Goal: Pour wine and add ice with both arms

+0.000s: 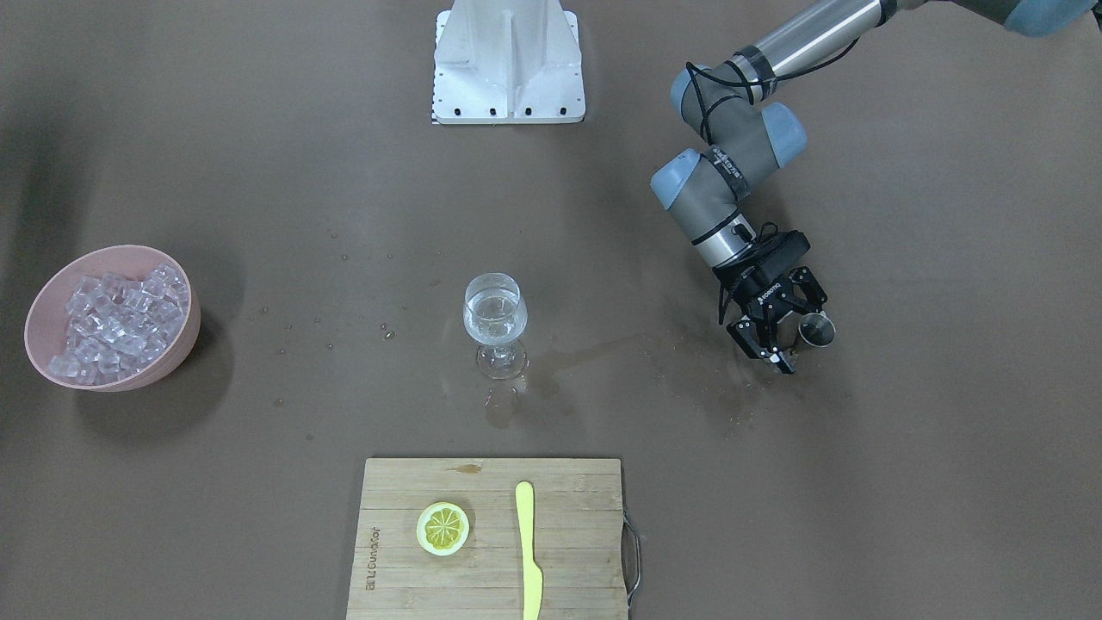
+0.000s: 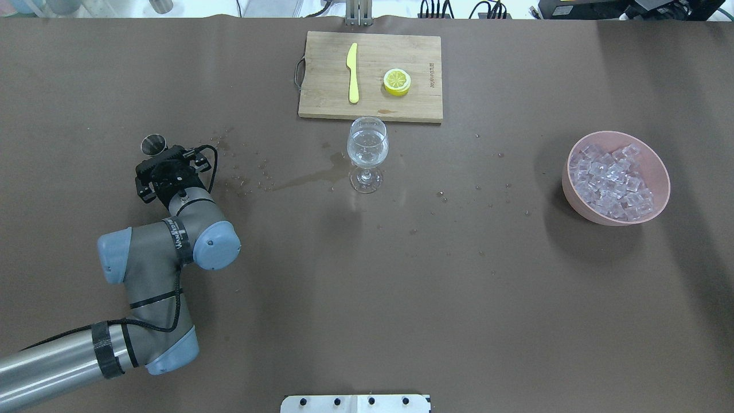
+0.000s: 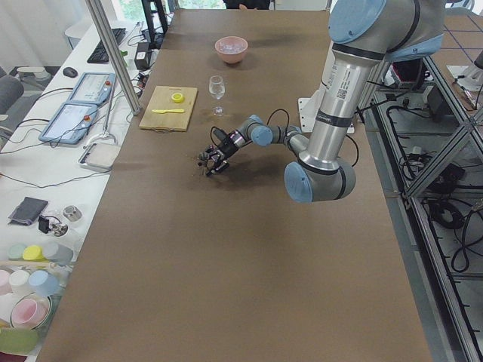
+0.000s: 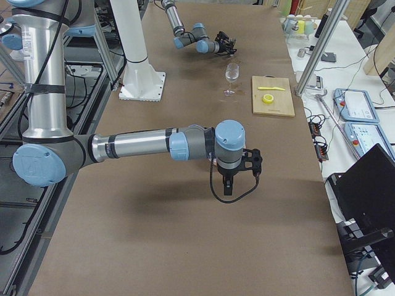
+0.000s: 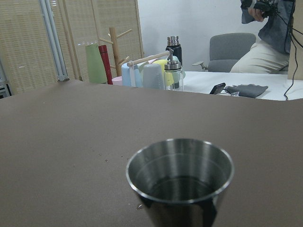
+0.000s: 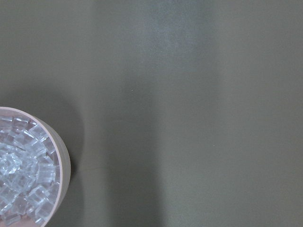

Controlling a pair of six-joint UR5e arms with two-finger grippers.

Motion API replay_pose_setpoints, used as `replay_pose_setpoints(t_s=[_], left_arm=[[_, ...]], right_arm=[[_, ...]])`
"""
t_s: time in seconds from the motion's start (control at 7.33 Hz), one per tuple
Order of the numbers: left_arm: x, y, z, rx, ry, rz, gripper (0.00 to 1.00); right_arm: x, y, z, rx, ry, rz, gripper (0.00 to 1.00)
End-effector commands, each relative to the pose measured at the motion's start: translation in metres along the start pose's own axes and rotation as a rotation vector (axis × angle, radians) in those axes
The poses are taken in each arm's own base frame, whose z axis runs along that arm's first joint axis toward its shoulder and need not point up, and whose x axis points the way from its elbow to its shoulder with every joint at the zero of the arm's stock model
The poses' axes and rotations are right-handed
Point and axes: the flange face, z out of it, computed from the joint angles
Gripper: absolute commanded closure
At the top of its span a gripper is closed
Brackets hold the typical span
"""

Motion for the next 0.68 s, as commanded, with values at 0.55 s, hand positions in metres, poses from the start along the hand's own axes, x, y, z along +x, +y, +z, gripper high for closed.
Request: replay_pose_setpoints(t_s=[0.55], left_arm=[[0.015,-0.097,-0.062,-0.023,0.133,-0.067,1.0]], right_arm=[[-0.002,-0.001,-0.001,0.001,-0.007,-0.001,0.0]])
